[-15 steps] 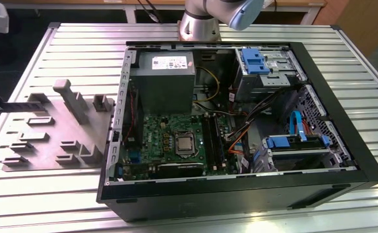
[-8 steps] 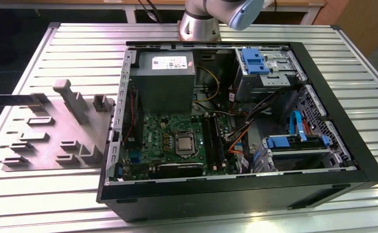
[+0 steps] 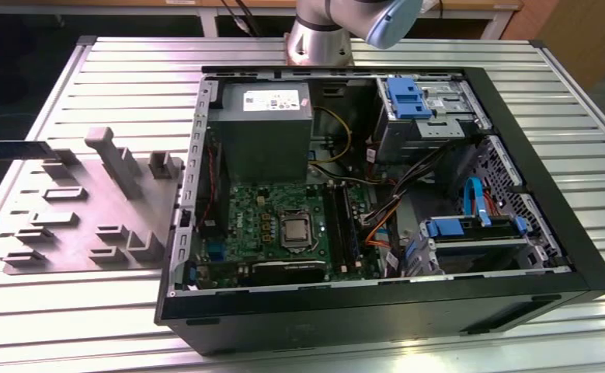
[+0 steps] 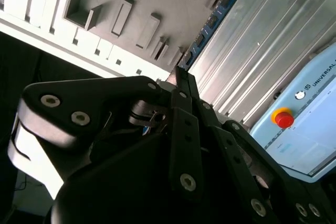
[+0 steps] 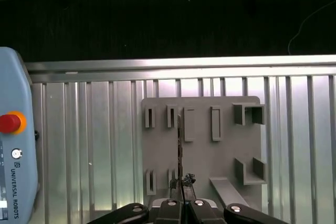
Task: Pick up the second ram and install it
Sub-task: 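Pick up the second ram and move it above second insertion slot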
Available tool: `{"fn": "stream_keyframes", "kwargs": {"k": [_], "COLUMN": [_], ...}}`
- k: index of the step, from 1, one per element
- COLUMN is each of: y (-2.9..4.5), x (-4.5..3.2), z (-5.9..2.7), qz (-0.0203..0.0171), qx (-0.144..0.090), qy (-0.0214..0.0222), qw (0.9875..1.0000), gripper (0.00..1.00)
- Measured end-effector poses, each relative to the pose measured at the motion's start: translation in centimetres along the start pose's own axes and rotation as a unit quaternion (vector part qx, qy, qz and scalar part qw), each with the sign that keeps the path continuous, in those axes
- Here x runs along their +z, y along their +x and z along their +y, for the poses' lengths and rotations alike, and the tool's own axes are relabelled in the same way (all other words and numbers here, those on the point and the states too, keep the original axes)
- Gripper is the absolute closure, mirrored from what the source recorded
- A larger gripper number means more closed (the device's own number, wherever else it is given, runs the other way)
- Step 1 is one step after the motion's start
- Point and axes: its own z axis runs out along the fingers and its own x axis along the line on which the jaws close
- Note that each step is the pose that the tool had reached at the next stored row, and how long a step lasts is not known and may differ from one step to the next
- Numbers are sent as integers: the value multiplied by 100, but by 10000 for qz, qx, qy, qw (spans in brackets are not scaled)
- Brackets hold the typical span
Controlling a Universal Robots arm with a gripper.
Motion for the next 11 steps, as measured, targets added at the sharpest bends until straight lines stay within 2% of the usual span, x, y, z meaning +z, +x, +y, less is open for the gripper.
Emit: {"fn": "stream_keyframes", "kwargs": {"k": [5,11], "y": [-1,-4], "x": [-88,-247], "z": [0,1], "qz": [0,0], "qx": [2,5], "qy": [0,0], "qw": [10000,10000], "gripper": [89,89]}}
